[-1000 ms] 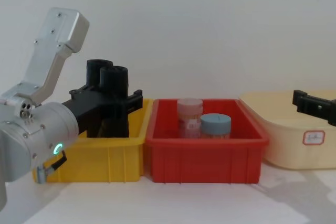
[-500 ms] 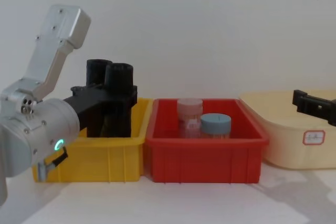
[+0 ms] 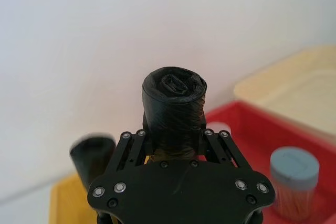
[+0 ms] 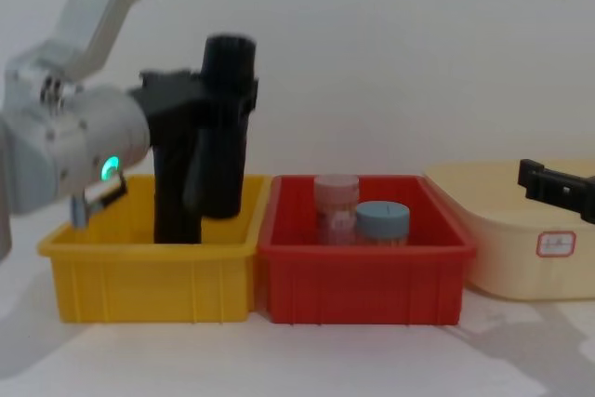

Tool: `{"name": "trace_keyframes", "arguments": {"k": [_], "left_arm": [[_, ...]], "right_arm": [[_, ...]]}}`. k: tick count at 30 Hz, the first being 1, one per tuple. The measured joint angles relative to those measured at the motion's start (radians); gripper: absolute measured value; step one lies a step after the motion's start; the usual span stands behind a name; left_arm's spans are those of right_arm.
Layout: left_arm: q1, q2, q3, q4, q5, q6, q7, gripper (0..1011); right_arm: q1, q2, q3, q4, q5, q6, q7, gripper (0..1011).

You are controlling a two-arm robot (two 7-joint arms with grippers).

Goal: Pick up the garbage bag with the one hand and transfer it to the other hand.

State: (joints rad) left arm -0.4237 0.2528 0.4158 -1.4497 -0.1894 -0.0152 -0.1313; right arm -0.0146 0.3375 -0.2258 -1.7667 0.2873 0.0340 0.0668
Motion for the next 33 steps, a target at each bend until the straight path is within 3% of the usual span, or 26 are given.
{"name": "trace_keyframes", "arguments": {"k": [15,24,33], "left_arm": [[-0.136,-0.017,0.036,0.002,0.006,-0.014,-0.134,379],[-0.209,-0.086,0.075,0.091,-0.025,-0.045,-0.224,379],[-0.269,-0.181,0.124,0.233,-0.058,-0.075,-0.305,379]], "right_arm": [[0.000,0.000,0.000,0.000,0.000,0.000,0.000,1001],[0.000,0.000,0.000,0.000,0.000,0.000,0.000,1001],[0.000,0.000,0.000,0.000,0.000,0.000,0.000,1001]]}}
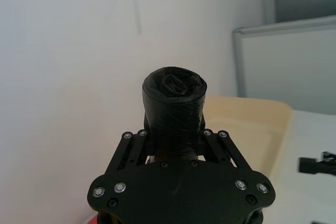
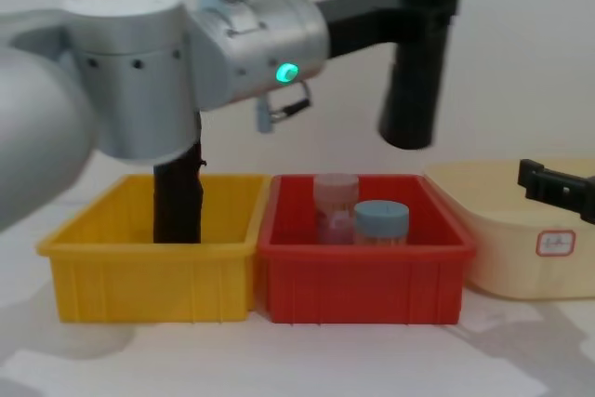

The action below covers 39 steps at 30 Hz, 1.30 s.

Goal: Pick up the garbage bag with the one hand and transfer it to the other hand.

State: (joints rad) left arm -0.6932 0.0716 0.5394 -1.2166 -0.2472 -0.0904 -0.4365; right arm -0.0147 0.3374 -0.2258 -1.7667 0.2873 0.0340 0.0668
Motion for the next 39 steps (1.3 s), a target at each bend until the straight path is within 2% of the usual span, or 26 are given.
{"name": "trace_keyframes", "arguments": {"k": [7,14,24,39], "left_arm": [[-0.039,-0.063,0.031,0.091,-0.033,-0.019,-0.063,379],[-0.055,-0.092,0.050,0.124,-0.056,-0.020,-0.101,379],[-0.062,-0.098,0.073,0.122,-0.071,0.004,-0.125,379],[-0.058,-0.090,0.086,0.100,-0.091,0.032,-0.141,379]], "right_arm": [[0.000,0.000,0.000,0.000,0.000,0.000,0.000,1001],[0.000,0.000,0.000,0.000,0.000,0.000,0.000,1001],[0.000,0.000,0.000,0.000,0.000,0.000,0.000,1001],[0.000,-0.001,0.000,0.000,0.000,0.000,0.000,1001]]}}
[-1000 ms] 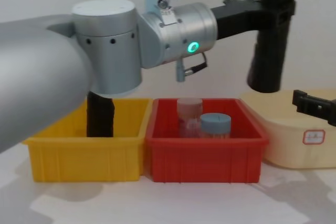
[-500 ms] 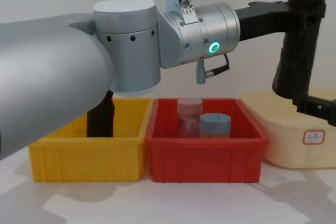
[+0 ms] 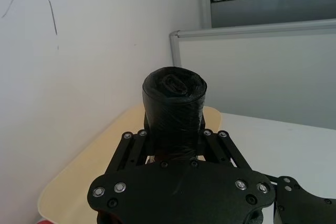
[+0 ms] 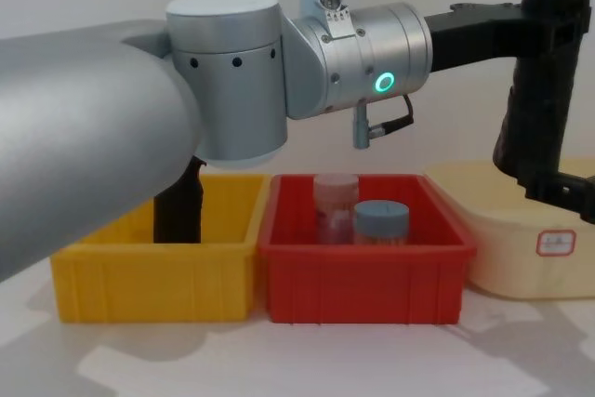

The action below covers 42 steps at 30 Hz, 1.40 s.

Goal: Pick up the garbage bag with the one hand and transfer it to the other hand.

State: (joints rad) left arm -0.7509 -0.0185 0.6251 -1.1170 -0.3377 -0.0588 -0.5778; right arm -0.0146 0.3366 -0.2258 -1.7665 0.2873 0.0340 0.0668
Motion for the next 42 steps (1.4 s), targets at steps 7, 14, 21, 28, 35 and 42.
{"name": "trace_keyframes", "arguments": {"k": [7,14,21,28,35,42], "left_arm": [[0.001,0.002,0.002,-0.004,-0.004,0.005,-0.003,379],[0.002,0.002,0.004,-0.007,-0.006,0.008,-0.005,379],[0.002,0.003,0.005,-0.008,-0.007,0.009,-0.006,379],[0.002,0.003,0.005,-0.009,-0.008,0.010,-0.006,379],[0.002,0.003,0.005,-0.009,-0.008,0.011,-0.006,379],[0.002,0.003,0.005,-0.009,-0.008,0.011,-0.006,379]], "right_arm": [[0.010,-0.015,0.000,0.011,-0.003,-0.007,-0.005,1001],[0.034,-0.041,-0.002,0.038,-0.011,-0.021,-0.016,1001],[0.057,-0.062,-0.002,0.068,-0.018,-0.032,-0.020,1001],[0.078,-0.082,-0.003,0.100,-0.020,-0.039,-0.021,1001],[0.108,-0.104,-0.004,0.139,-0.024,-0.047,-0.018,1001],[0.140,-0.125,-0.003,0.175,-0.028,-0.055,-0.015,1001]]}}
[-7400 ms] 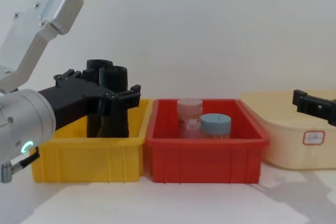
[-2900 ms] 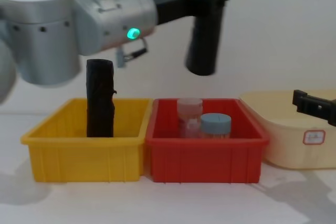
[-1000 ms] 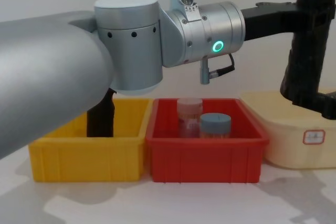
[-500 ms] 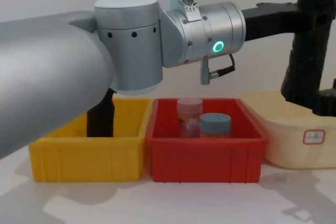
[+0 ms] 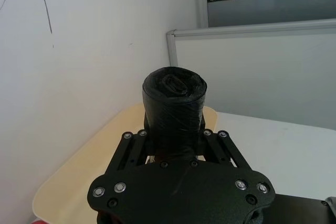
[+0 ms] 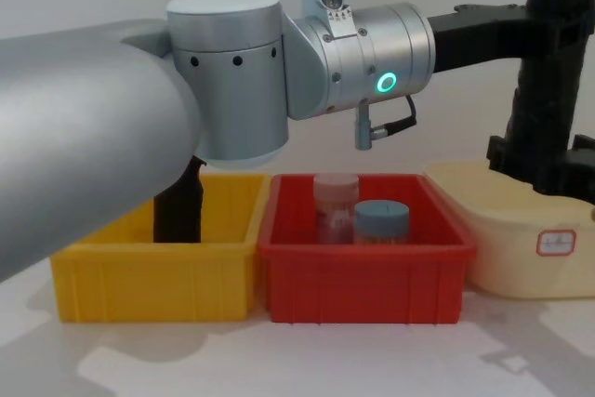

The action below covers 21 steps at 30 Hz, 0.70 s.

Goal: Pick up the garbage bag with the one hand and transfer it to the other hand.

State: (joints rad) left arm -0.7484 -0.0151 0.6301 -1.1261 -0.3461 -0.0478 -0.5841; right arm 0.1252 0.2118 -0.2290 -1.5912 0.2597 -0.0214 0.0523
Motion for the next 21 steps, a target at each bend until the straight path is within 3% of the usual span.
{"name": "trace_keyframes", "arguments": {"k": [9,16,21], "left_arm": [[0.000,0.000,0.000,0.000,0.000,0.000,0.000,379],[0.000,0.000,0.000,0.000,0.000,0.000,0.000,379],[0.000,0.000,0.000,0.000,0.000,0.000,0.000,379]], "right_arm": [[0.031,-0.022,0.002,0.029,-0.009,0.007,-0.001,987],[0.050,-0.035,0.004,0.048,-0.018,0.023,-0.005,840],[0.057,-0.043,0.006,0.057,-0.020,0.031,-0.006,670]]}}
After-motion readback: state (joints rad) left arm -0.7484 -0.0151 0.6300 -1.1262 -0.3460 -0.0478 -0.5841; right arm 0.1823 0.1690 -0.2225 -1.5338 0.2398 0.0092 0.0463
